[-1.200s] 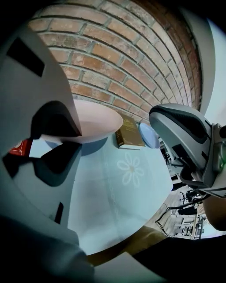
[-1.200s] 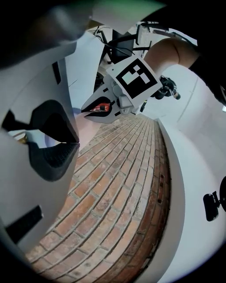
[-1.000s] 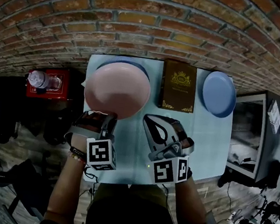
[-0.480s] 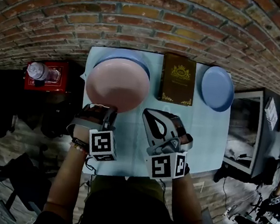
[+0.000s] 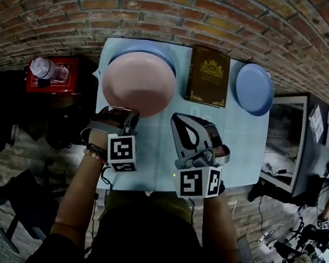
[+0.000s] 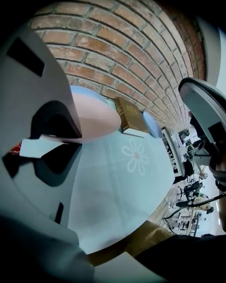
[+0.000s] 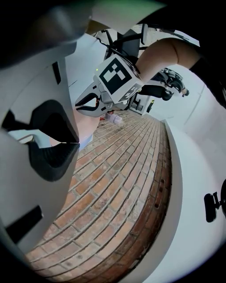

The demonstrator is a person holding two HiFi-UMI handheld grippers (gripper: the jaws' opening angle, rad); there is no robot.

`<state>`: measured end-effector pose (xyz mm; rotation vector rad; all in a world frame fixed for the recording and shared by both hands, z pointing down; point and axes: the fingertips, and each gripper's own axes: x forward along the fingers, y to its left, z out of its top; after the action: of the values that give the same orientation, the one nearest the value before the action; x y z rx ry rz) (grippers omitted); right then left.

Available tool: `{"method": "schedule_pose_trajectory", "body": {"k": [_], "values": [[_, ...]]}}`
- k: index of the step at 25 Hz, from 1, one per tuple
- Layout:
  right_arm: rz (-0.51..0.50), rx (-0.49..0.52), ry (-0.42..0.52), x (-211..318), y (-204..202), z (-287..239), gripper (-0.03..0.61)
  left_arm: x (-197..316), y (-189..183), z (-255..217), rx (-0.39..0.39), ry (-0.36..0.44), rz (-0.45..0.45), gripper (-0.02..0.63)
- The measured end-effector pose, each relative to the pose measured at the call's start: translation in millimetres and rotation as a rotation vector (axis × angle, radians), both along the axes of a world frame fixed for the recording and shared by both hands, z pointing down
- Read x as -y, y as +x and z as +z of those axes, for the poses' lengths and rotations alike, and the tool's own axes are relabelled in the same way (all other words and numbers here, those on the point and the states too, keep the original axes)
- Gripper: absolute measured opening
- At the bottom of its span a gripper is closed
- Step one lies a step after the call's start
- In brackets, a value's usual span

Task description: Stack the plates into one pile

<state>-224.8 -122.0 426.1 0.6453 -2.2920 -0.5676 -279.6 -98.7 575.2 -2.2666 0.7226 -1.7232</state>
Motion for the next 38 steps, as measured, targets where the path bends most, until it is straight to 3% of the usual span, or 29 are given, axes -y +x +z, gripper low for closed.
{"method": "schedule_pose_trajectory", "body": {"k": [7, 13, 16, 18, 30, 38], "values": [[0.012, -0.02, 0.002, -6.6, 3.9, -1.2, 0.034, -3.4, 3.4, 2.8, -0.014, -0.009, 0.006, 0.044], [0.01, -0.029, -0.004, -14.3, 2.3, 4.3, 0.034, -2.8, 1.3, 3.3, -0.036, -0.008, -0.04, 0.045], [0.004, -0.032, -0.001, -17.2, -1.3, 4.8, 0.034, -2.5, -3.8, 1.9, -0.045, -0.003, -0.073, 0.13], [0.0, -0.038, 0.003, -19.2, -3.7, 4.4, 0.034, -3.2, -5.3, -0.6, -0.053, 0.0, -0.082, 0.144], [0.008, -0.034, 0.02, -25.0, -8.8, -4.3, 0.034, -7.1, -7.3, -3.8, -0.047, 0.001, -0.067, 0.149], [0.018, -0.017, 0.056, -26.3, -8.9, -22.1, 0.034, -1.8, -6.5, -33.8, -0.047, 0.061, -0.054, 0.149]]}}
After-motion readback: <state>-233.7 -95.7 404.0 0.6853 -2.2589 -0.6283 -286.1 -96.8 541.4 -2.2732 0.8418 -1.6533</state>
